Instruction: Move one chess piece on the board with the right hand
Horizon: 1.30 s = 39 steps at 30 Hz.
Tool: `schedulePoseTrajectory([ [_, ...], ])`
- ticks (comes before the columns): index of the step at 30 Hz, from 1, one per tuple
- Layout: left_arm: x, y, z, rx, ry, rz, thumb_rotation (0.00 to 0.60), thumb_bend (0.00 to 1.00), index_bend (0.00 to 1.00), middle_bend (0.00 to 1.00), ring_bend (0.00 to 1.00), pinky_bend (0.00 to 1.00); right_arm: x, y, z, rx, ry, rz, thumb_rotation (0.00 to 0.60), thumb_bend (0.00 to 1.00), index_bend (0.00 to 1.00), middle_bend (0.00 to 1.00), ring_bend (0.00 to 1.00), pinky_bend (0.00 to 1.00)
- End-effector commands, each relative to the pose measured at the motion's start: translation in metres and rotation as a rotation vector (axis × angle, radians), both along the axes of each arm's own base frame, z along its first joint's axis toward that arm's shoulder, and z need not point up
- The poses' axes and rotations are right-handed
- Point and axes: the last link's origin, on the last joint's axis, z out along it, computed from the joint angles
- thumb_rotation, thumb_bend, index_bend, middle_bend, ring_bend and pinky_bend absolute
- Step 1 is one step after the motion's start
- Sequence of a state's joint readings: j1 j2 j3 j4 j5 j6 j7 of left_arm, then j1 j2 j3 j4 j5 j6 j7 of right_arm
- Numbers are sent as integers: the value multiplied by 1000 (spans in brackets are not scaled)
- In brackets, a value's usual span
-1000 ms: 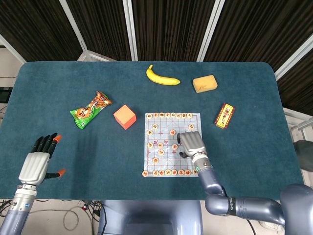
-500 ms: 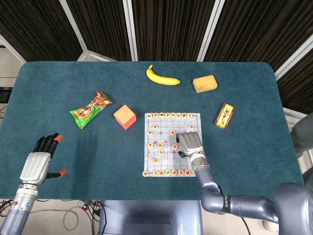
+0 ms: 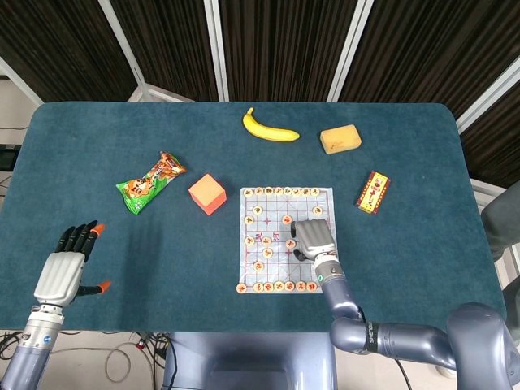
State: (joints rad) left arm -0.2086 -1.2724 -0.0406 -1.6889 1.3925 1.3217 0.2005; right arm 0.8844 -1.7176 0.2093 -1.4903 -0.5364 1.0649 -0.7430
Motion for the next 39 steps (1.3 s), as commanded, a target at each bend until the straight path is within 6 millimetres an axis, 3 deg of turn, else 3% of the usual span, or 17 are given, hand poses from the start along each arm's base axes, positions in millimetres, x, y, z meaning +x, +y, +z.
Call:
schedulePoseTrajectory([
  [1, 0, 0, 0, -1, 0, 1, 600, 0, 0, 0, 0, 0, 0, 0, -1, -2, -2, 2, 600, 385, 445, 1000, 1000, 1000],
  [5, 0, 0, 0, -1, -1, 2, 600, 0, 0, 0, 0, 0, 2, -1, -3, -7, -9, 1, 600, 385, 448, 1000, 1000, 1000],
  [9, 0, 0, 0, -2, -1, 3, 600, 0, 0, 0, 0, 0, 2, 0, -5, -5, -11, -2, 600, 389, 448, 1000, 1000, 897],
  [39, 0, 0, -1, -4, -12, 8, 600, 0, 0, 0, 0, 0, 9, 0, -13, -21, -21, 4, 600, 410, 525, 1000, 1000, 896],
])
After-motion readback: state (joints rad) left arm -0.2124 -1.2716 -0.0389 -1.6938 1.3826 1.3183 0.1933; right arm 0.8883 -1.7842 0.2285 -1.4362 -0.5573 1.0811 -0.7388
